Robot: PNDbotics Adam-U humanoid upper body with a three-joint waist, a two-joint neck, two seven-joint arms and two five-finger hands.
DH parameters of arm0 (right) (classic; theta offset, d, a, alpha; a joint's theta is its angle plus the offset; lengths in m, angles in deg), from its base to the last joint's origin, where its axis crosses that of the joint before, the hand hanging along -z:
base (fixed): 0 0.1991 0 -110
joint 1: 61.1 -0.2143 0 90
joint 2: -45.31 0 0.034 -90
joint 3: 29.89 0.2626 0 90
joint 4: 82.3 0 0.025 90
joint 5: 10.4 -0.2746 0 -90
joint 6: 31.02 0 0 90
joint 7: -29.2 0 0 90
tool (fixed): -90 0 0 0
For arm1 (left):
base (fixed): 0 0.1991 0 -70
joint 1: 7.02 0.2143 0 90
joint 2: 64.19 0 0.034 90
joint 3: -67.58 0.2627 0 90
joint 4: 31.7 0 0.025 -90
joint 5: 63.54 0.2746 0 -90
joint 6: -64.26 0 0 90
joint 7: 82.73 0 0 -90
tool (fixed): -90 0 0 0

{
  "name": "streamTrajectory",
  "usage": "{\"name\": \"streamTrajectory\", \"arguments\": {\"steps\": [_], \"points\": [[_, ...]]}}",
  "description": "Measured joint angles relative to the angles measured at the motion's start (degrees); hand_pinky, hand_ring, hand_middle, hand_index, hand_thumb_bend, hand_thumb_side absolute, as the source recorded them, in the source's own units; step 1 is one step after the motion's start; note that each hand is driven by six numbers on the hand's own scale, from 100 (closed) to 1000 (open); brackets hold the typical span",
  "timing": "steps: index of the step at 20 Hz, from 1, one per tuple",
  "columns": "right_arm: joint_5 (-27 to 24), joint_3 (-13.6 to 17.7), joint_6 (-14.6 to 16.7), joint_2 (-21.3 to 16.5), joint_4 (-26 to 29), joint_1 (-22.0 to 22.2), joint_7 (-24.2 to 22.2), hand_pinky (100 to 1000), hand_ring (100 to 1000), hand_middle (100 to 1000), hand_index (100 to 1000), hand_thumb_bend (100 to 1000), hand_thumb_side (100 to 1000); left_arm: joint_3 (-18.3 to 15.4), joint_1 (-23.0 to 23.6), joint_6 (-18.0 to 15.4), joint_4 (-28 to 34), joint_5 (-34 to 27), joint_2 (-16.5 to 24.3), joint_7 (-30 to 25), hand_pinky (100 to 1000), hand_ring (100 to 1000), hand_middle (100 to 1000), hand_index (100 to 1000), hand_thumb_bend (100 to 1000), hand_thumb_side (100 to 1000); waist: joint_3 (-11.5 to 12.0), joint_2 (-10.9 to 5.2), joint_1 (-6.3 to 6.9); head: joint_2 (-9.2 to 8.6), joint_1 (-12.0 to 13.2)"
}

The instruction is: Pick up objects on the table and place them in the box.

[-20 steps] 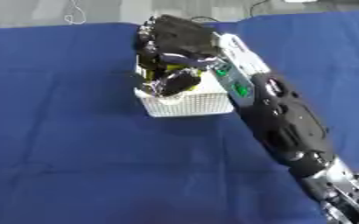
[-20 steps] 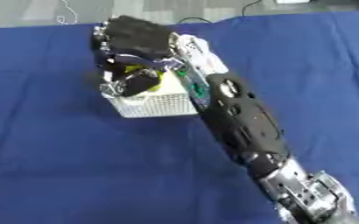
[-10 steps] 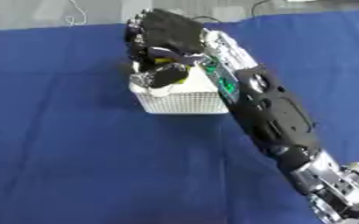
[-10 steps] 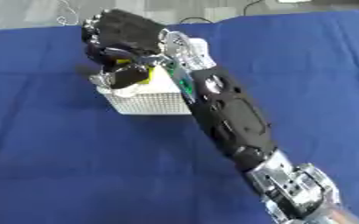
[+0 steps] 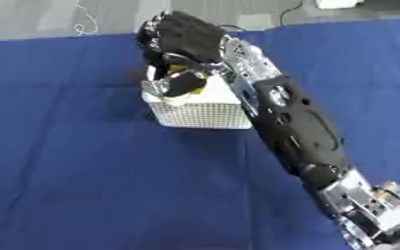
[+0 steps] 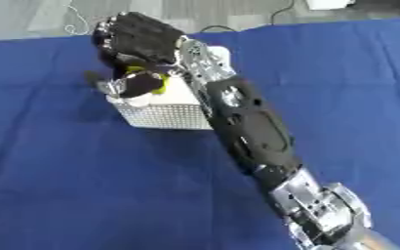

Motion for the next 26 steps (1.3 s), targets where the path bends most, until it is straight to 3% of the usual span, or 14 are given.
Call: {"name": "streamTrajectory", "arguments": {"steps": [4, 13, 18, 22, 24, 26], "points": [[0.48, -0.42, 0.0, 0.78, 0.03, 0.71, -0.02, 626, 733, 705, 692, 100, 925, 0.0, 0.0, -0.06, 0.0, -0.01, -0.01, -0.06, 901, 751, 768, 821, 100, 698, -0.14, 0.05, 0.06, -0.01, -0.01], [-0.4, -1.04, -0.18, 1.91, 0.8, 2.02, -1.37, 624, 731, 712, 692, 100, 937, 0.0, -0.01, -0.1, 0.0, -0.03, -0.02, -0.1, 901, 751, 768, 821, 100, 697, -0.21, 0.06, 0.36, -0.02, -0.31], [-2.43, -1.42, 0.02, 2.04, 1.86, 2.7, -1.82, 549, 707, 691, 681, 100, 920, 0.0, 0.0, -0.1, 0.0, -0.03, -0.03, -0.1, 901, 751, 768, 821, 100, 698, -0.64, 0.02, 0.4, -0.23, -0.49], [-8.56, -2.88, 0.67, 1.42, 5.58, 4.26, -2.57, 445, 673, 651, 667, 100, 922, -0.03, 0.62, -0.04, 0.0, -0.01, -0.03, -0.06, 900, 751, 768, 821, 100, 698, -1.95, -1.1, 0.36, -0.09, -0.1], [-15.31, -4.31, 1.54, 0.02, 8.16, 5.73, -3.94, 330, 625, 598, 642, 100, 959, -0.04, 1.2, 0.14, 0.0, 0.05, -0.03, 0.11, 900, 752, 769, 822, 100, 698, -2.92, -2.18, 0.17, 0.18, 1.03], [-25.36, -5.86, 2.05, -1.96, 10.07, 7.53, -7.09, 225, 582, 550, 615, 100, 982, -0.08, 1.71, 0.26, 0.0, 0.16, 0.0, 0.21, 900, 752, 769, 822, 100, 699, -3.92, -3.34, -0.11, 0.62, 2.94]]}}
